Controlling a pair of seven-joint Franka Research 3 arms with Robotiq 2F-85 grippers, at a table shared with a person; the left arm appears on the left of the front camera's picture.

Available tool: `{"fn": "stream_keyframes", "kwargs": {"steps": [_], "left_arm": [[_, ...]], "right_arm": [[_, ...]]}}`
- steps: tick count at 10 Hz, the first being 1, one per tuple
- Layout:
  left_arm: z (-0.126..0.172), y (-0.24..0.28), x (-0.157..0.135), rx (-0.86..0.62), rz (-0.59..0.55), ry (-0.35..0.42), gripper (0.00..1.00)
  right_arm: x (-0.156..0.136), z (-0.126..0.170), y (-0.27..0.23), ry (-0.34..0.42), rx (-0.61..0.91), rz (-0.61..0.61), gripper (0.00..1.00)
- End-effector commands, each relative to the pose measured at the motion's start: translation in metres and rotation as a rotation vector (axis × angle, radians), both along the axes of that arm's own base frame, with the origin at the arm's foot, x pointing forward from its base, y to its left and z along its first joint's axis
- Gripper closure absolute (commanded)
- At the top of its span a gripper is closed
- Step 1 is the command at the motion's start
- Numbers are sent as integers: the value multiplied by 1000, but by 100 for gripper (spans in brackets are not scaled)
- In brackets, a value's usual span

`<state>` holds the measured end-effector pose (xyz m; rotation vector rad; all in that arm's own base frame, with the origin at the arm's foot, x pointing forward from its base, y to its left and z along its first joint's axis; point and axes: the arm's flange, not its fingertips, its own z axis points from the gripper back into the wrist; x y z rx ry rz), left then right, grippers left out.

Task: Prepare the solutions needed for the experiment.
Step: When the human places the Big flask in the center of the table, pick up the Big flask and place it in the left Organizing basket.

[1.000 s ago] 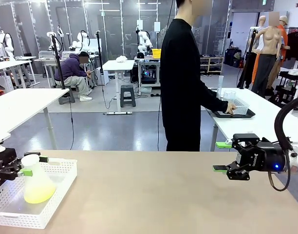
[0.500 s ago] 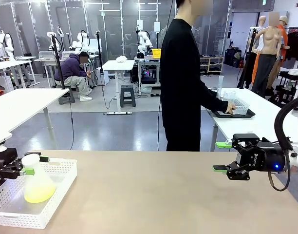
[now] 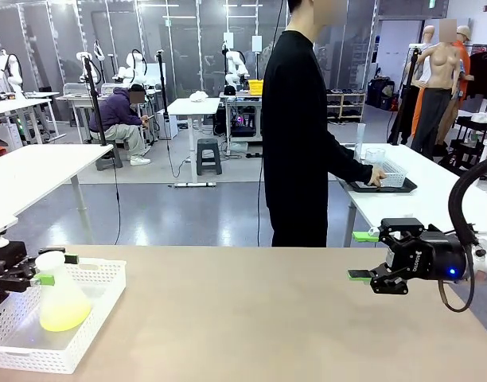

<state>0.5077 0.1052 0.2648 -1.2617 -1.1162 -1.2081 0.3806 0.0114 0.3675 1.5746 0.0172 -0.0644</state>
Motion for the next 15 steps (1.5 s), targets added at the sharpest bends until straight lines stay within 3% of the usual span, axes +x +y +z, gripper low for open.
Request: {"fn": "stream_keyframes", "kwargs": {"steps": [1, 6, 7, 9, 10, 11, 13, 14, 15], "left_arm": [[13, 32, -8, -16, 18, -8, 0], [36, 80, -47, -91, 7, 37, 0], [53, 80, -56, -109, 35, 115, 0], [97, 63, -79, -131, 42, 372, 0], [111, 55, -85, -136, 19, 463, 0], [126, 42, -91, -135, -11, 542, 0], [147, 25, -92, -268, -26, 694, 0], [158, 15, -94, -208, -26, 763, 0], [163, 3, -94, -148, -19, 775, 0]], "right_arm": [[-1, 1, 1, 1, 7, -8, 18], [-1, 1, 1, 1, 7, -8, 18], [-1, 1, 1, 1, 7, -8, 18], [-1, 1, 1, 1, 7, -8, 18], [-1, 1, 1, 1, 7, -8, 18], [-1, 1, 1, 1, 7, -8, 18], [-1, 1, 1, 1, 7, -8, 18], [-1, 1, 1, 1, 7, -8, 18], [-1, 1, 1, 1, 7, -8, 18]]}}
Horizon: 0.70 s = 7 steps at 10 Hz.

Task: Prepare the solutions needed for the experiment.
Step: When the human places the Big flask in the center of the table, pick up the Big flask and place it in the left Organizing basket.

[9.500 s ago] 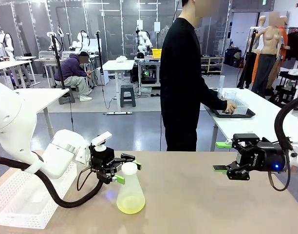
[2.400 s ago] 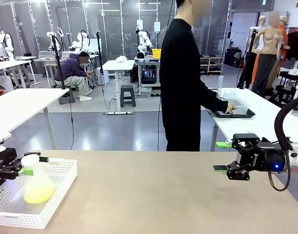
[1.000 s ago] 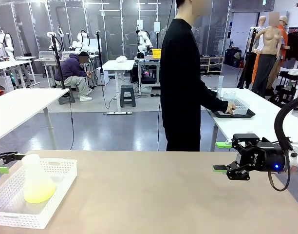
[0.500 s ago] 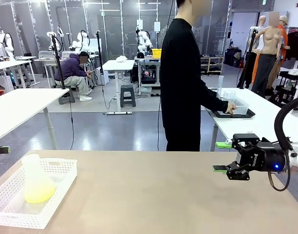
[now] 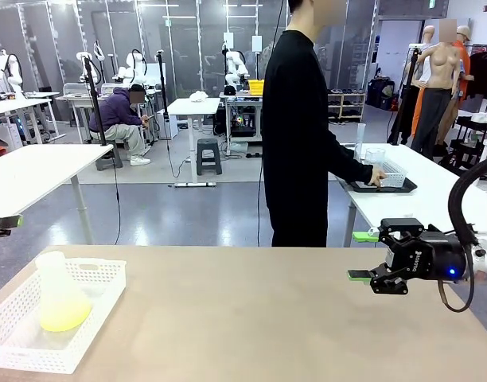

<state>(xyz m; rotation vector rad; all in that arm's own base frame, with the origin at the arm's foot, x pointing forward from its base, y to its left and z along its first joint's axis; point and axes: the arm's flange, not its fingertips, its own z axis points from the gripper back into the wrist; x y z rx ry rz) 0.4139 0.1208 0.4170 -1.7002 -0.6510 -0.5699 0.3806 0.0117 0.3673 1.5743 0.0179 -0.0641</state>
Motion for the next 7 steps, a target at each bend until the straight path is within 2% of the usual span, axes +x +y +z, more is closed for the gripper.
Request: {"fn": "stream_keyframes", "kwargs": {"steps": [1, 2, 5, 6, 7], "left_arm": [[12, -23, 3, 70, -71, 51, 0], [0, 0, 0, 0, 0, 0, 0], [0, 0, 0, 0, 0, 0, 0], [2, -4, 1, 13, -9, 24, 0], [-2, -31, -13, 82, -41, 101, 0]], "right_arm": [[-1, 1, 1, 0, 7, -9, 18], [-1, 1, 1, 0, 7, -9, 18], [-1, 1, 1, 0, 7, -9, 18], [-1, 1, 1, 0, 7, -9, 18], [-1, 1, 1, 0, 7, -9, 18]]}}
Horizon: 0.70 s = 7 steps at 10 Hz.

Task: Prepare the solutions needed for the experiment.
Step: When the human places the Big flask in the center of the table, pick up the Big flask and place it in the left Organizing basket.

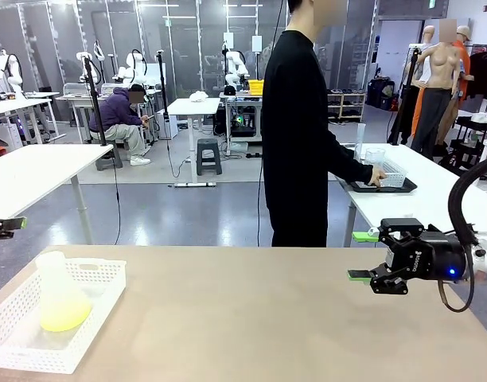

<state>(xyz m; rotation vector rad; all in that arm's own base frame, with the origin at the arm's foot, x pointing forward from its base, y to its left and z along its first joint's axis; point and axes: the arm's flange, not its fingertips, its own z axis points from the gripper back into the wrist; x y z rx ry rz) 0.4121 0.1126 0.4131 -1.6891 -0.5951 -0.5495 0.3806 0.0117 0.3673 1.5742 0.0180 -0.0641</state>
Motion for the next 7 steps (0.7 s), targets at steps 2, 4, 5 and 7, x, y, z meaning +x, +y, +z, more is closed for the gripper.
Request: {"fn": "stream_keyframes", "kwargs": {"steps": [2, 4, 5, 7], "left_arm": [[7, -55, -37, 162, -112, 286, 0], [14, -75, -50, 236, -142, 457, 0], [14, -83, -56, 249, -155, 518, 0], [12, -90, -57, 224, -177, 567, 0]], "right_arm": [[-1, 1, 1, 0, 7, -9, 18], [-1, 1, 1, 0, 7, -9, 18], [-1, 1, 1, 0, 7, -9, 18], [-1, 1, 1, 0, 7, -9, 18]]}}
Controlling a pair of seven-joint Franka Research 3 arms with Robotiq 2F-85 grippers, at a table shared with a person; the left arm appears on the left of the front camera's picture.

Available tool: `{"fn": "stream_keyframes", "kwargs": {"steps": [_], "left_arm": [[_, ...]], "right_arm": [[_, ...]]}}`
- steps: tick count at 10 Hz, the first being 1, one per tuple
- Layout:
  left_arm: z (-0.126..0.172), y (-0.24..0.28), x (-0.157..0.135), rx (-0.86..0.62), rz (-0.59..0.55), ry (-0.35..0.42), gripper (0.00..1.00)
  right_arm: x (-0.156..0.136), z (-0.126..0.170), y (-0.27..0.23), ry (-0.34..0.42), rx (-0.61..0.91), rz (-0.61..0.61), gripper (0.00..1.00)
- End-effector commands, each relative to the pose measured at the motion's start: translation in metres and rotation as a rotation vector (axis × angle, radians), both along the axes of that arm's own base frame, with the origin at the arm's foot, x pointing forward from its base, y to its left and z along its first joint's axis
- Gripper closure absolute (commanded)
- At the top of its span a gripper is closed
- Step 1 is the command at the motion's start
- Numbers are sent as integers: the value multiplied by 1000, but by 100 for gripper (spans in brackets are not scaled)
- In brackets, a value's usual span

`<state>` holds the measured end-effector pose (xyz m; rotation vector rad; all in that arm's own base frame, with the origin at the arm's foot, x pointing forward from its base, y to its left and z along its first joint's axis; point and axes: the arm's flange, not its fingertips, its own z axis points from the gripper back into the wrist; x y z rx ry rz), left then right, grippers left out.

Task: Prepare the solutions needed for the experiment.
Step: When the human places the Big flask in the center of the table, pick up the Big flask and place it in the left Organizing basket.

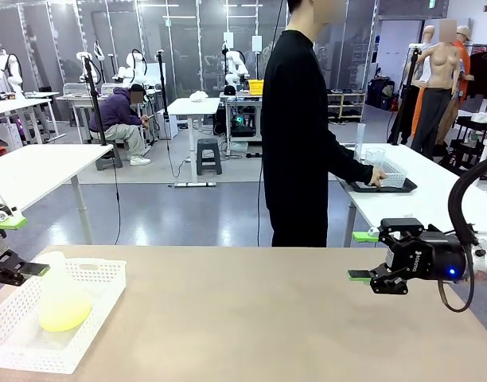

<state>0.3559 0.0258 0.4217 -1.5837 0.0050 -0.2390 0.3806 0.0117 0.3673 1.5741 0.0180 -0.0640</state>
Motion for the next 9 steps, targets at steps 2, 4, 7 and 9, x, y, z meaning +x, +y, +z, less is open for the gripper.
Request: {"fn": "stream_keyframes", "kwargs": {"steps": [2, 4, 7, 9], "left_arm": [[0, -4, 2, -3, 21, 13, 0], [0, -1, 0, 3, -2, 17, 0], [0, -1, 0, 3, -2, 17, 0], [0, -1, 0, 3, -2, 17, 0]], "right_arm": [[-1, 1, 0, 0, 7, -9, 18], [-1, 1, 0, 0, 7, -9, 18], [-1, 1, 0, 0, 7, -9, 18], [-1, 1, 0, 0, 7, -9, 18]]}}
